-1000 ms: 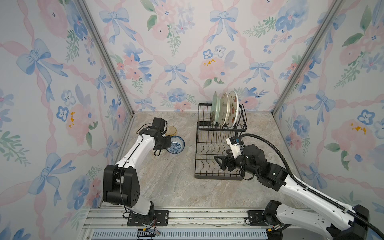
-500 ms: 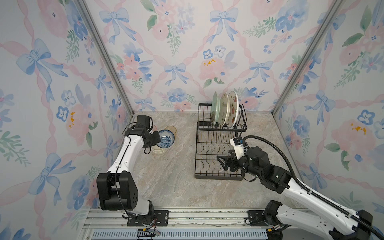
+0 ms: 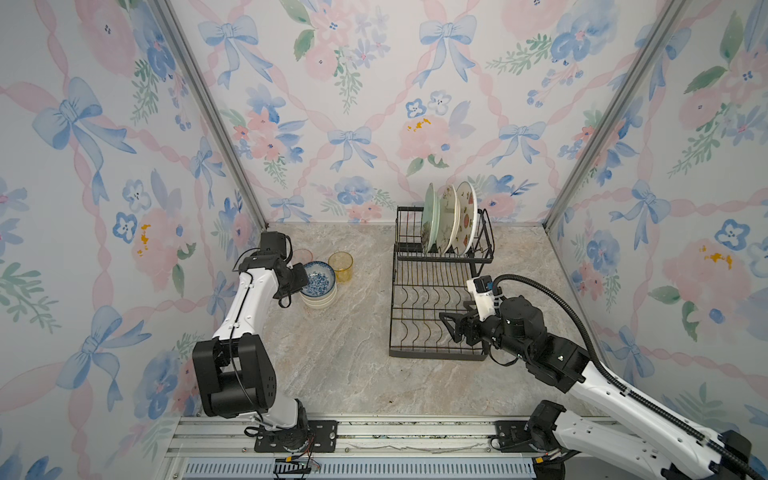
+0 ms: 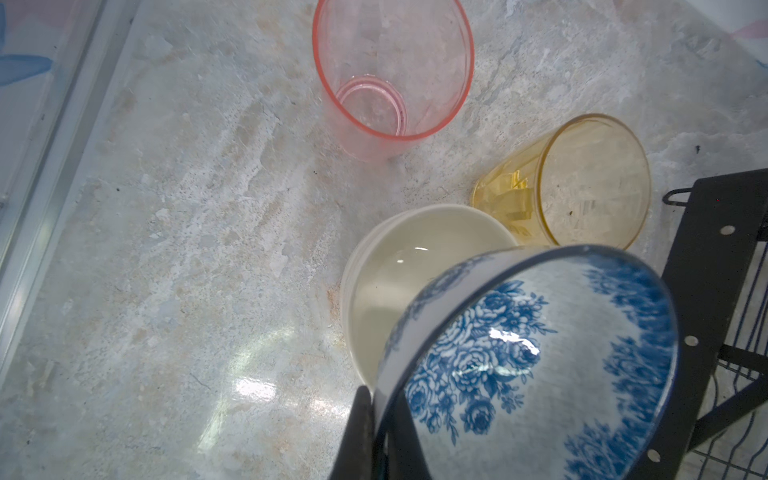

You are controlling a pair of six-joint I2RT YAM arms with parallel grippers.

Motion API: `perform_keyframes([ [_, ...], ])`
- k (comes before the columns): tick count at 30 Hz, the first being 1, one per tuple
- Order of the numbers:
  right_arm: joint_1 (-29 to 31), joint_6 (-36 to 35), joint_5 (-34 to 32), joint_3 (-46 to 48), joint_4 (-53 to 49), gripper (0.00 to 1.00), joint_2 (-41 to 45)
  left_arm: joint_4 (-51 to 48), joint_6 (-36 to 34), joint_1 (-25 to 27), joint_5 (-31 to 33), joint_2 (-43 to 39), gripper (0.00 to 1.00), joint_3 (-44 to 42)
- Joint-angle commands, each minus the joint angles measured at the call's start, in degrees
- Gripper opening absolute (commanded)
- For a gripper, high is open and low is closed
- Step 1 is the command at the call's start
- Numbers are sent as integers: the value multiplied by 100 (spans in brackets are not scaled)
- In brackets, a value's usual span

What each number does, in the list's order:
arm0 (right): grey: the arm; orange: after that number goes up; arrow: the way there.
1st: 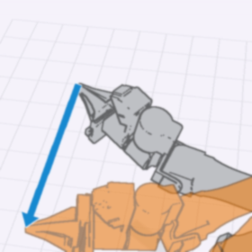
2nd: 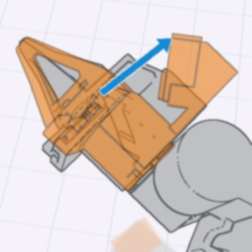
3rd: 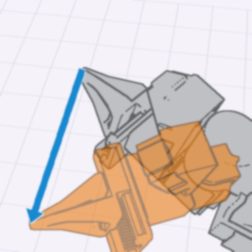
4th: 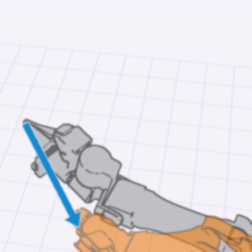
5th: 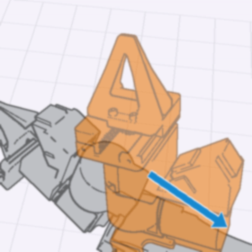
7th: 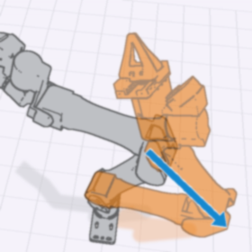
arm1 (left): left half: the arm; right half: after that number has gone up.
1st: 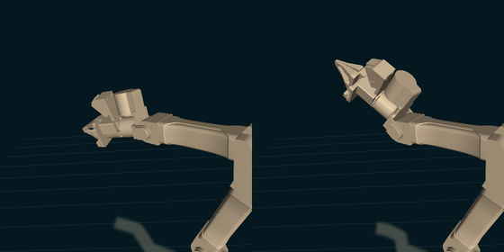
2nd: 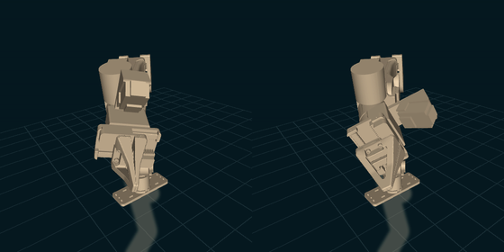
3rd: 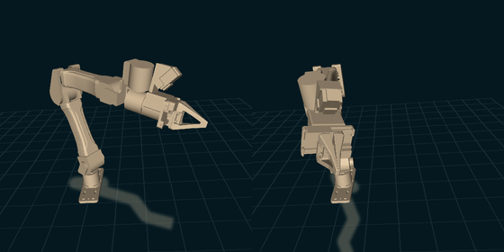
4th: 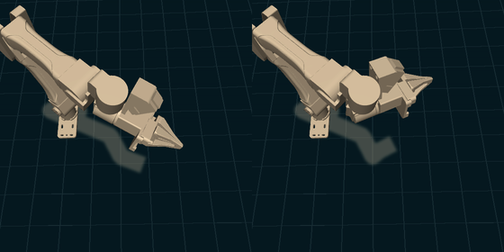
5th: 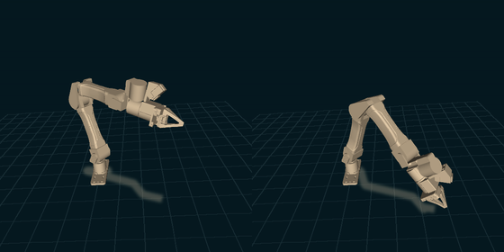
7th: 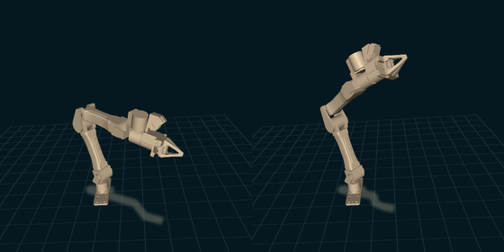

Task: Unload the mixed dishes from the dish rack
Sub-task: 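Open the left gripper to release the blue-and-white bowl, then move the left gripper to the upright plates in the upper rack tier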

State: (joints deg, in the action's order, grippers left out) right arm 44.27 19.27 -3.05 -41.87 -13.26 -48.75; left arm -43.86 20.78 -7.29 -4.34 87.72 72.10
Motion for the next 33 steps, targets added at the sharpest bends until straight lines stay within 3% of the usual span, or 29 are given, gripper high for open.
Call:
perform_keyframes([
  [1, -92, -28, -11, 86, -103, 89, 50, 61, -74, -18, -58, 103, 0, 41],
  [15, -158, 23, 63, 97, -140, 89, 59, 64, -168, -18, -10, 293, 2, 85],
  [21, -162, 85, 116, 80, -116, 89, 51, 62, -197, -14, -17, 227, 41, 110],
  [28, -166, 164, 131, 56, -107, 89, 61, 55, -137, 16, -180, -28, 69, 201],
  [32, -176, 228, 105, 53, -89, 89, 50, 66, 6, 384, -138, -386, 97, 417],
  [33, -178, 269, 92, 56, -96, 90, 42, 65, 68, 560, -77, -483, 98, 493],
])
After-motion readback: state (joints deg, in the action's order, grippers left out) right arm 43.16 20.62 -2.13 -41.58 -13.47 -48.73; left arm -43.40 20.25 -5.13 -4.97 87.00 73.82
